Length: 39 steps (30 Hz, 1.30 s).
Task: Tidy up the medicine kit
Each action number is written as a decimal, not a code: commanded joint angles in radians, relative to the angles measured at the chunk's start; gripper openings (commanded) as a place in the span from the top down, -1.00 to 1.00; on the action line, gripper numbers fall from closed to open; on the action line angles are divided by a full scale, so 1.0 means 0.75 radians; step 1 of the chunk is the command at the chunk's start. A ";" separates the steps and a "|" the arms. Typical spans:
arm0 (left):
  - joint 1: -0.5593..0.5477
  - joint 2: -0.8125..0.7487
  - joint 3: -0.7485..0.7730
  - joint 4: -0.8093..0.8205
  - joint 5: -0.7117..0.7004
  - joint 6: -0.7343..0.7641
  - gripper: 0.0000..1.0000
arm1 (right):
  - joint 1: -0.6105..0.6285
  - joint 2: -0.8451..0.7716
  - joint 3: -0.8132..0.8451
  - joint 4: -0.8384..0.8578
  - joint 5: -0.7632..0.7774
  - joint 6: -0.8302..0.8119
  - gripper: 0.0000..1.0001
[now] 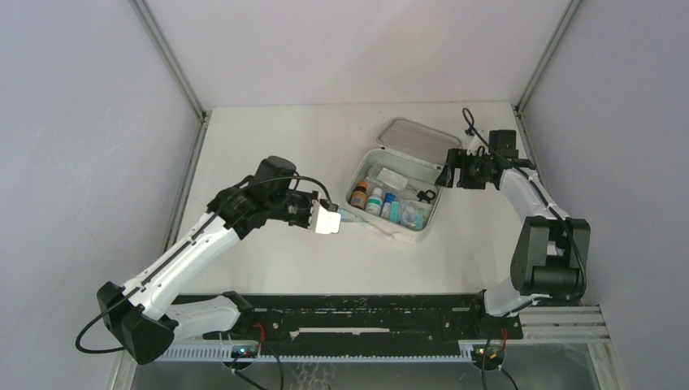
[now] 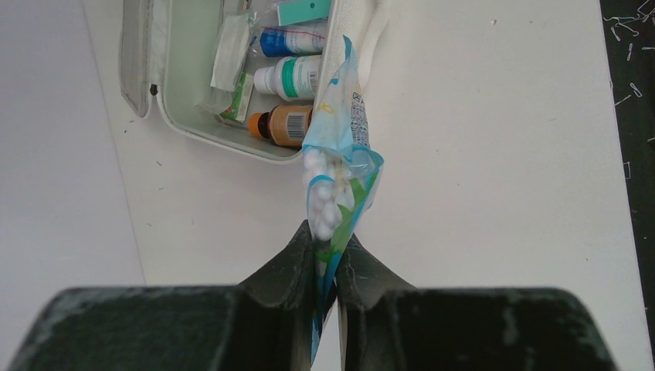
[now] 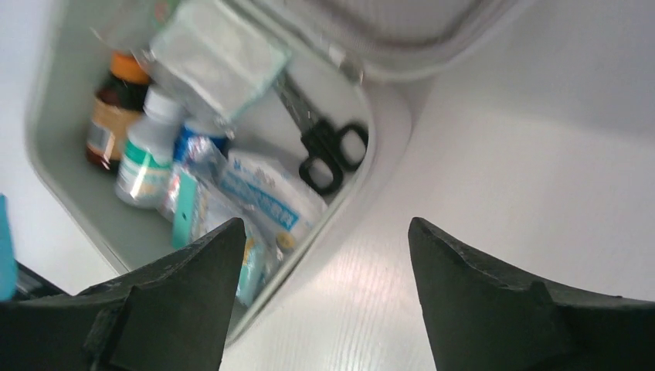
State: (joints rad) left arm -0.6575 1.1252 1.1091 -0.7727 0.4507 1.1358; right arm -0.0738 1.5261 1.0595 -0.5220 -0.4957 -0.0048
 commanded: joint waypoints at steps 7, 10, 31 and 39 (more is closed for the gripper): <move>0.032 -0.008 0.045 0.023 0.023 0.001 0.68 | -0.153 0.262 0.187 0.342 -0.282 0.477 -0.63; 0.032 0.000 0.045 0.022 0.018 0.003 0.68 | -0.185 0.308 0.195 0.434 -0.291 0.576 -0.65; 0.036 0.118 0.123 -0.031 -0.008 0.034 0.69 | -0.237 0.654 0.420 0.634 -0.402 0.874 -0.64; 0.042 0.143 0.141 -0.032 -0.008 0.026 0.70 | -0.246 0.689 0.448 0.853 -0.596 1.019 -0.51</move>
State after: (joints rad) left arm -0.6376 1.2304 1.1439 -0.8009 0.4442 1.1450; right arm -0.2497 2.0335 1.3369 -0.0223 -0.8295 0.6830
